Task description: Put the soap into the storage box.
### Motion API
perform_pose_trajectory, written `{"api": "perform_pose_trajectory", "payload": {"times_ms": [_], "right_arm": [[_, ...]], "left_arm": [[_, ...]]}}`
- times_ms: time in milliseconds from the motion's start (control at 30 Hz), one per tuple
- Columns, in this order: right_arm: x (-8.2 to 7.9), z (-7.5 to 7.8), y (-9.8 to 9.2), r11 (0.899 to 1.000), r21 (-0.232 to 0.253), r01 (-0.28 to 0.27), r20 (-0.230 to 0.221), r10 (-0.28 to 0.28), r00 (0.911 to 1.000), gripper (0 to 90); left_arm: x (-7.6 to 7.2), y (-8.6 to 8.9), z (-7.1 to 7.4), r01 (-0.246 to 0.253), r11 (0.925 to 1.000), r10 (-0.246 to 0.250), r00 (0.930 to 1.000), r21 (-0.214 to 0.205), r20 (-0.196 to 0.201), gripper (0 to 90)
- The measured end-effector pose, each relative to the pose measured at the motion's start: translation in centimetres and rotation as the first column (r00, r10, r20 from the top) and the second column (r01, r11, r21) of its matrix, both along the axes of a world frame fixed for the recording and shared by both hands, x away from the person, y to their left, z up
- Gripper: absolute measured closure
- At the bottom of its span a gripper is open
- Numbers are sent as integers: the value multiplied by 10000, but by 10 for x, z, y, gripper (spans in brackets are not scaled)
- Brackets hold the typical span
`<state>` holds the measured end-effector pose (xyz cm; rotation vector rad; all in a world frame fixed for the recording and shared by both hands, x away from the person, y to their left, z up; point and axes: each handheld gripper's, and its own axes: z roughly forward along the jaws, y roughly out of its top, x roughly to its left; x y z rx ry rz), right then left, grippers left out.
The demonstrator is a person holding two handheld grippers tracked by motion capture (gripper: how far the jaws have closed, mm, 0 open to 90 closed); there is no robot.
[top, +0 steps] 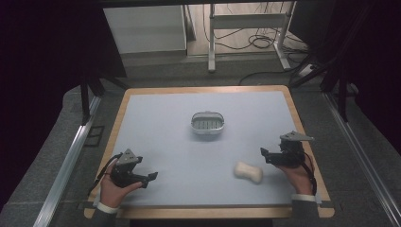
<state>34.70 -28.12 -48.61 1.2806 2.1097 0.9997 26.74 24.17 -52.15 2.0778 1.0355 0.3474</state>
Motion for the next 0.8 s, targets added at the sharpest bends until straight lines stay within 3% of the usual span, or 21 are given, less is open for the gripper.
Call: {"api": "perform_pose_trajectory", "payload": {"times_ms": [167, 533, 733, 800], "right_arm": [[-2, 7, -4, 9999, 105, 76, 194, -78, 9998, 118], [-4, 7, -7, 9998, -113, -176, -2, 176, 9998, 129], [-2, 7, -10, 10000, -67, 52, -46, -52, 10000, 124], [-1, 11, -10, 9999, 133, -45, 5, 45, 10000, 124]], "left_arm": [[0, 1, 1, 29, 10000, -29, 10000, -77, -4, 102], [0, -1, 0, 26, 9999, -26, 10000, -128, -39, 102], [-1, 1, 2, -71, 9998, 72, 10000, -198, 58, 103], [-3, 2, 3, -81, 9989, 87, 9999, -469, 129, 109]]}}
